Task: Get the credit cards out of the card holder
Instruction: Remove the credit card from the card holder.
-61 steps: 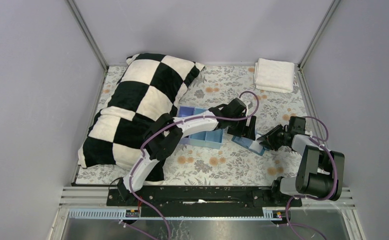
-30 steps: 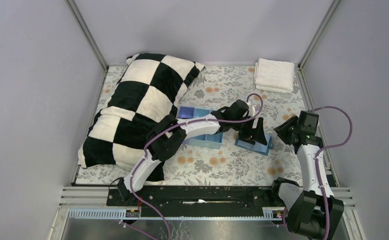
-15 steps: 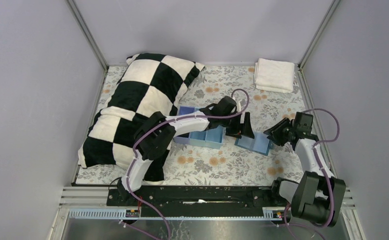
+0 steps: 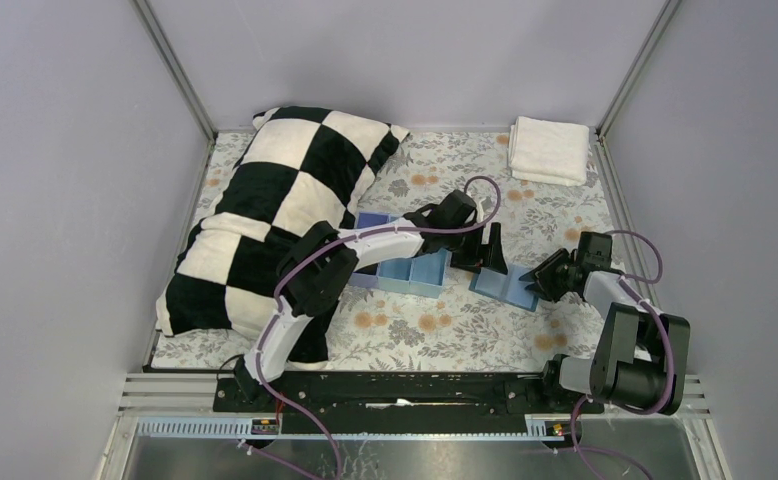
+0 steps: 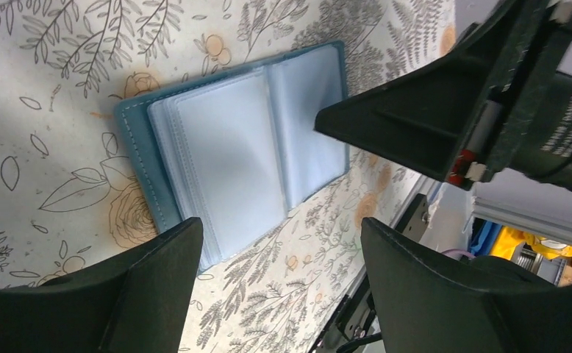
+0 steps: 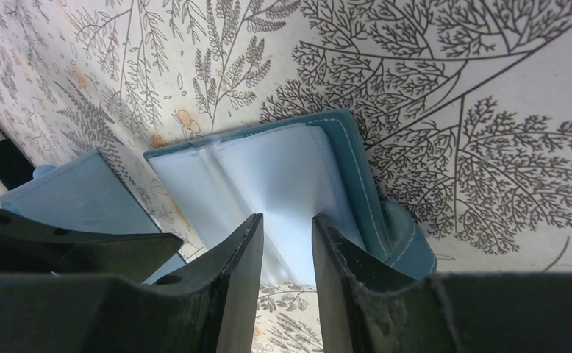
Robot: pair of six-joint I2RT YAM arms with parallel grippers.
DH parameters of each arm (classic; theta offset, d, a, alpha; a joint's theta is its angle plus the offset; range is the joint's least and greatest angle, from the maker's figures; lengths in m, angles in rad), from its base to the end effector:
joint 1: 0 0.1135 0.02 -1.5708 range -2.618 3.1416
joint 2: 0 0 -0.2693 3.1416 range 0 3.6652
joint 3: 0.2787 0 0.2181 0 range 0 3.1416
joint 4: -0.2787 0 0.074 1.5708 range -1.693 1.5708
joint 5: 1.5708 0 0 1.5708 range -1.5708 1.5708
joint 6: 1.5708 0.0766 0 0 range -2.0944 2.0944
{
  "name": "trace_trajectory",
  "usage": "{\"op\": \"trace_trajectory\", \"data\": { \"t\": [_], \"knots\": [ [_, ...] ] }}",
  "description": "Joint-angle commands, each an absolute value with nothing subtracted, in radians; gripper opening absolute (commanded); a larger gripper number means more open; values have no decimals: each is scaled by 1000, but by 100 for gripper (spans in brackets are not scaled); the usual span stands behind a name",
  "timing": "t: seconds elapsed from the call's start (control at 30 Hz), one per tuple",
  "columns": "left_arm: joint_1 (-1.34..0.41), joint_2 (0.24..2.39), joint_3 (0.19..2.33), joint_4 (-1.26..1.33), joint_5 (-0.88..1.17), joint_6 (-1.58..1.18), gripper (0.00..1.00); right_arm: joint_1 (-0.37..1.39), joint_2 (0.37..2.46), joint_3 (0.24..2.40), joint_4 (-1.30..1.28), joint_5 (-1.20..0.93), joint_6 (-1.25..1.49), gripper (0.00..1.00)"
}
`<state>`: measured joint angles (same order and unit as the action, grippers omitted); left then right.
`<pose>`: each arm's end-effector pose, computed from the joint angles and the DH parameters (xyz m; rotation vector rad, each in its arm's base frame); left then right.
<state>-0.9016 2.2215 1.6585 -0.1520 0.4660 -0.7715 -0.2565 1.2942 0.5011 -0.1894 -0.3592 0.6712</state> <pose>0.2832 -0.4135 0.1732 0.4490 2.5712 -1.2912 0.2169 -0.0291 0.1440 1.0242 2.3634 0.6173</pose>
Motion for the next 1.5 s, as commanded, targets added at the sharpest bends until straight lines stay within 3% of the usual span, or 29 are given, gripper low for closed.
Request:
{"op": "trace_trajectory", "data": {
  "t": [0.0,0.67,0.73,0.87,1.1,1.47],
  "knots": [
    [-906,2249,1712,-166,463,-745,83,-252,1333,470,-155,-307,667,39],
    [-941,2269,1755,-154,486,-757,81,-252,1359,456,-124,-340,675,39],
    [-943,2255,1742,-135,490,-764,74,-252,1356,455,-124,-341,674,39],
    [-946,2237,1735,-127,477,-773,40,-252,1353,458,-130,-343,670,39],
    [-949,2231,1736,-135,469,-762,0,-252,1347,453,-128,-361,672,39],
    [-929,2203,1839,-390,399,-554,0,-173,1273,420,-91,-499,739,38]
  ]
}}
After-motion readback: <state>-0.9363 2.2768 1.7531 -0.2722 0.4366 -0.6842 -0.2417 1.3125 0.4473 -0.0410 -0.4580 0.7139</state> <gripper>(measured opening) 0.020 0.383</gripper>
